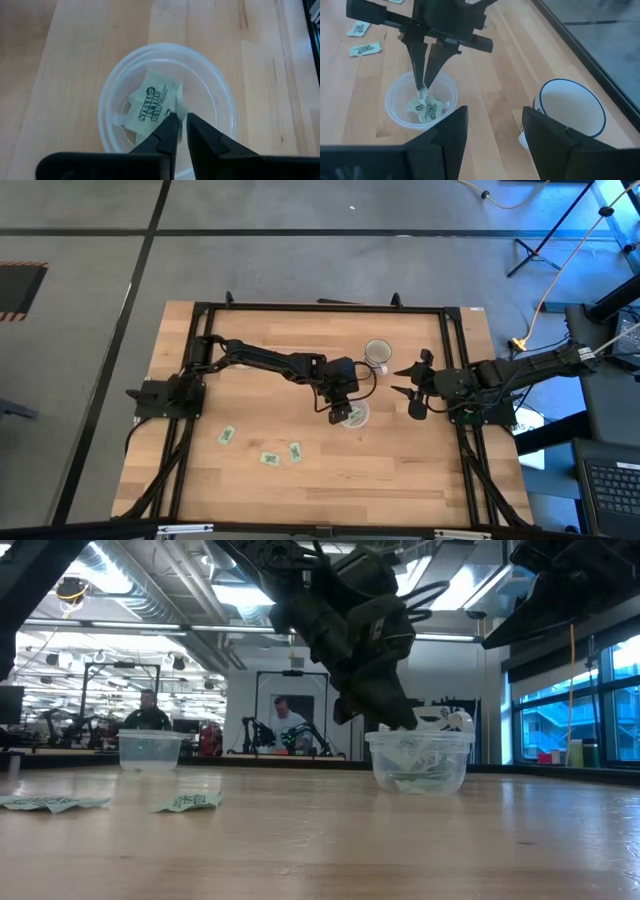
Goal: Pick and place Stevia / Truvia into bins
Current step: Put the green stevia packet into the circular transparent container, then put the green sugar packet into the circular transparent container
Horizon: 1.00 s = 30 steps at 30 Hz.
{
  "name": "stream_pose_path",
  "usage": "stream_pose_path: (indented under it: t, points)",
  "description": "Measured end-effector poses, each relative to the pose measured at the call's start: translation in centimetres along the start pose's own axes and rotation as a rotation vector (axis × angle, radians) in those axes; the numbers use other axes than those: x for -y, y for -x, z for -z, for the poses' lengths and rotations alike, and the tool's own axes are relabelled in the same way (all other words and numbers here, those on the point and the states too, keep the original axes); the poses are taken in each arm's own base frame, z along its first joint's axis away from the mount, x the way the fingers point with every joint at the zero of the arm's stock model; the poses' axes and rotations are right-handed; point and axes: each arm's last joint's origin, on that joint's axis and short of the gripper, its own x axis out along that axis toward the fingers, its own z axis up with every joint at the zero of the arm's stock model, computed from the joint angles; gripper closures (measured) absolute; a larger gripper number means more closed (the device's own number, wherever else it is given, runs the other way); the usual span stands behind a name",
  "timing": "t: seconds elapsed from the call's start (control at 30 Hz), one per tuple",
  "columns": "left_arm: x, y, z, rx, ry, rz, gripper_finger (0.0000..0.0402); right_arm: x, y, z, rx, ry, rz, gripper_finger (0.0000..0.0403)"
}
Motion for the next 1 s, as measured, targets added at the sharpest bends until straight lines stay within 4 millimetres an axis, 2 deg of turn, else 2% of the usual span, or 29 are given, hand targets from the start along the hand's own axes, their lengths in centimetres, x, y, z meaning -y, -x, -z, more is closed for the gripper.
stream_pose_path:
  t: [0.37, 0.5, 0.73, 0.87, 1.0]
  points:
    - [-0.1, 0.7, -0.5, -0.017, -0.005, -0.025, 0.0348, 0.0, 0.0, 0.0, -0.001, -0.003, 0.000, 0.0211]
    - [-0.1, 1.2, -0.8, -0.039, -0.063, -0.101, 0.0347, 0.0, 0.0, 0.0, -0.002, -0.003, 0.000, 0.0211]
    - [0.6, 3.0, -2.8, -0.045, -0.212, -0.268, 0.0347, 0.0, 0.0, 0.0, -0.003, -0.009, 0.001, 0.0211]
    - [1.4, 5.4, -4.0, -0.058, -0.319, -0.357, 0.0347, 0.0, 0.0, 0.1, -0.014, -0.020, 0.003, 0.0211]
    - [2.8, 8.7, -4.0, -0.067, -0.339, -0.431, 0.0347, 0.1, 0.0, 0.4, -0.038, -0.033, 0.007, 0.0211]
